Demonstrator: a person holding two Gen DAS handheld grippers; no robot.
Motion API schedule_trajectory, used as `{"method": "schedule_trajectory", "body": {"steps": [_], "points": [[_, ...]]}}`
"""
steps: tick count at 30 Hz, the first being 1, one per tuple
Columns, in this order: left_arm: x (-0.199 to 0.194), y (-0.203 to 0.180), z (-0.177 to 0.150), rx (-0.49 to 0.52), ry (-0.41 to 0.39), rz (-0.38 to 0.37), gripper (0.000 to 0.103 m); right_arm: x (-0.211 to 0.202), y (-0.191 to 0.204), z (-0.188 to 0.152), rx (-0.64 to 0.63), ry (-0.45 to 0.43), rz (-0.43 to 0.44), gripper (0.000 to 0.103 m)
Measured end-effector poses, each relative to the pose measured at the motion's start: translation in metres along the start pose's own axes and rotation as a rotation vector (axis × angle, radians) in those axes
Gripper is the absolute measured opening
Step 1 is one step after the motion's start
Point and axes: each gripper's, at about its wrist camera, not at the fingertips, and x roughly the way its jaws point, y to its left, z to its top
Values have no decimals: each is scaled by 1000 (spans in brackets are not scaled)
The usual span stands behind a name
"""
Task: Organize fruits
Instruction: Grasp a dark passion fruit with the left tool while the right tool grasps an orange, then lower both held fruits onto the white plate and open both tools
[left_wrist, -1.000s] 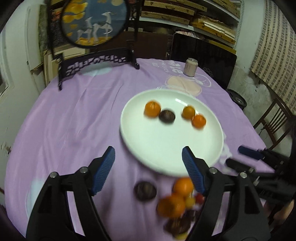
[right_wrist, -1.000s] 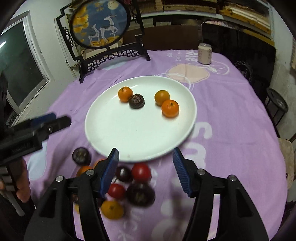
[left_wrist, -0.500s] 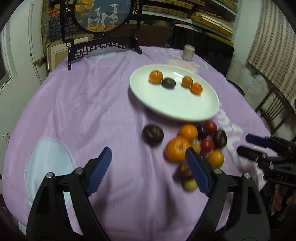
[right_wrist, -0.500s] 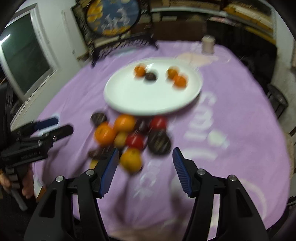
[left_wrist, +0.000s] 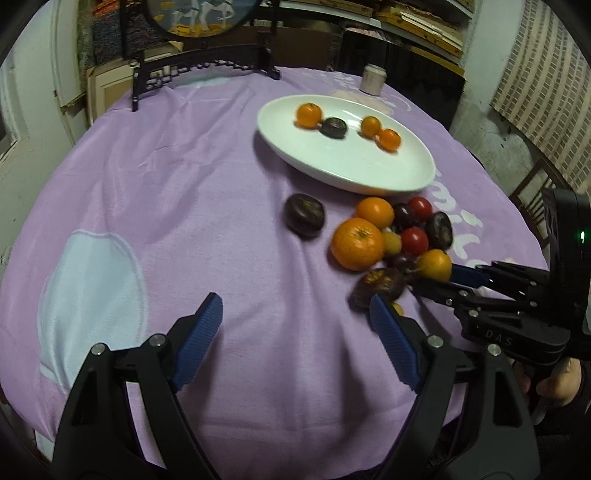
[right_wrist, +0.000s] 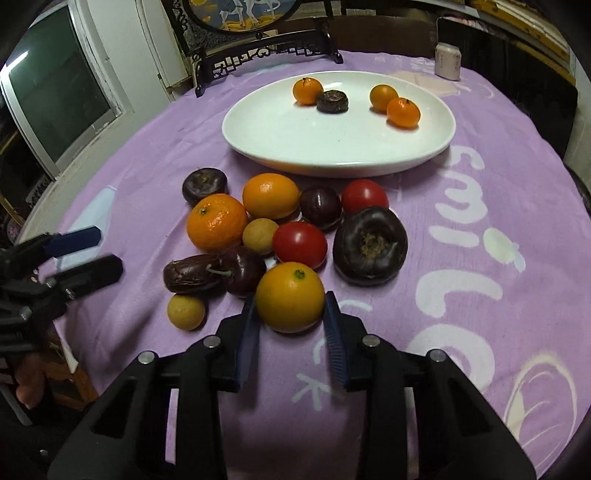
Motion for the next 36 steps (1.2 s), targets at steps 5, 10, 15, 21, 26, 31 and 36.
{"method": "schedule_trajectory", "body": {"steps": [5,10,15,21,26,31,36], "points": [[13,-22,1,48,37,-29,84,-18,-4,-10,6,-13,-16,36],[32,-39,5,70,71,-5,83,-34,-16,-19,28,-40,-40,36],[50,-44,9,57,113,-8,69,-38,-28,-24,61,-40,-39,36],[58,-46,12,62,97,-1,51,-34,-32,-25,69,-30,-13,36],[51,-45,12,58,87,-42,30,-36,-26,-25,54,-38,-5,36],[42,-40,9,42,83,-58,30,-41,-24,-23,49,-50,-9,36],[28,-32,7,27,56,-70,30,-44,-20,-18,42,-63,-9,36]]}}
